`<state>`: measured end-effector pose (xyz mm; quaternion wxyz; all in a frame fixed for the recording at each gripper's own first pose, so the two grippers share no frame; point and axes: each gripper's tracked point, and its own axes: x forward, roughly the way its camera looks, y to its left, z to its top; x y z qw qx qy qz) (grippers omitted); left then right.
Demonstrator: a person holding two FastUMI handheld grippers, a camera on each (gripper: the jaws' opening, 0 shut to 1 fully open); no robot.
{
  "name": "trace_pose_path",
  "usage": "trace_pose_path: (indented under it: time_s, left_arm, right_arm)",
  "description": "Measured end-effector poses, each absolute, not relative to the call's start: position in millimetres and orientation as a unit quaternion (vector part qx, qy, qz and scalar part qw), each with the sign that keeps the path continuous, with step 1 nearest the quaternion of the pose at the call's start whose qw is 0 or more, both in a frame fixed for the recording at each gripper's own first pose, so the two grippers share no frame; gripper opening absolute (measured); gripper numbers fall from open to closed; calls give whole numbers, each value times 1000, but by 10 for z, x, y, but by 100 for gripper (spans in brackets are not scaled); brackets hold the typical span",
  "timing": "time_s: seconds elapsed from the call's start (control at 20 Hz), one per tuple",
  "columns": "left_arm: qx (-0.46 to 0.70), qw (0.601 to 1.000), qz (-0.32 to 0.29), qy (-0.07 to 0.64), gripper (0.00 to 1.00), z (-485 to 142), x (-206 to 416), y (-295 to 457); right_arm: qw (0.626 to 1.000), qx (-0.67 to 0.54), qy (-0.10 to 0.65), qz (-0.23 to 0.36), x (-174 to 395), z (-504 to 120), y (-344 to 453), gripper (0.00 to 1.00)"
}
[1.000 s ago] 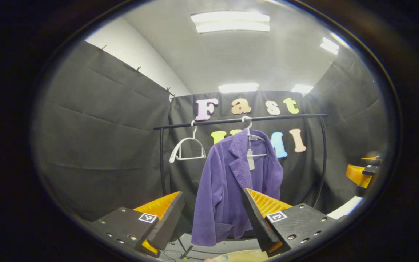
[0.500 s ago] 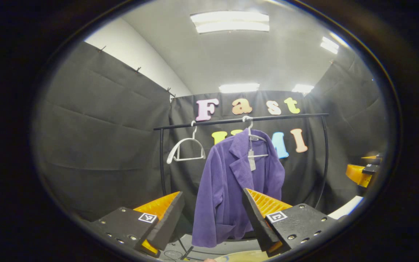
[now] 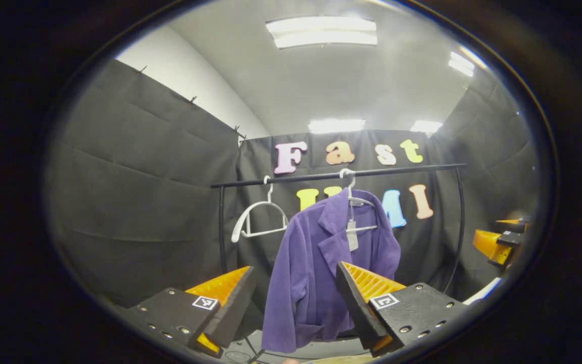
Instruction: Grasp the clothes on the hanger with both hands and then place them into the laundry hamper below.
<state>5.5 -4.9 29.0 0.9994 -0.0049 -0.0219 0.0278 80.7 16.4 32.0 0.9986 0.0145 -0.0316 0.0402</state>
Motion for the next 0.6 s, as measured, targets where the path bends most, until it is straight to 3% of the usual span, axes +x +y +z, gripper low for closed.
trace_pose_path:
  time_s: [0.25,0.3,0.35,0.4,0.6]
  left_arm:
    - [0,999,20,-36,87,403,494,-343]
    - [2,999,17,-38,97,423,558,-414]
    - [2,999,15,-39,97,448,600,-525]
    - [1,999,14,-40,92,462,652,-601]
    - [-11,999,11,-38,88,409,912,-852]
  right_arm:
    - [997,32,-44,58,1212,461,213,94]
    - [996,35,-44,63,1300,474,230,94]
    - [996,37,-45,70,1384,491,251,94]
    - [995,40,-44,76,1469,496,266,94]
    - [994,47,-39,96,1818,483,330,94]
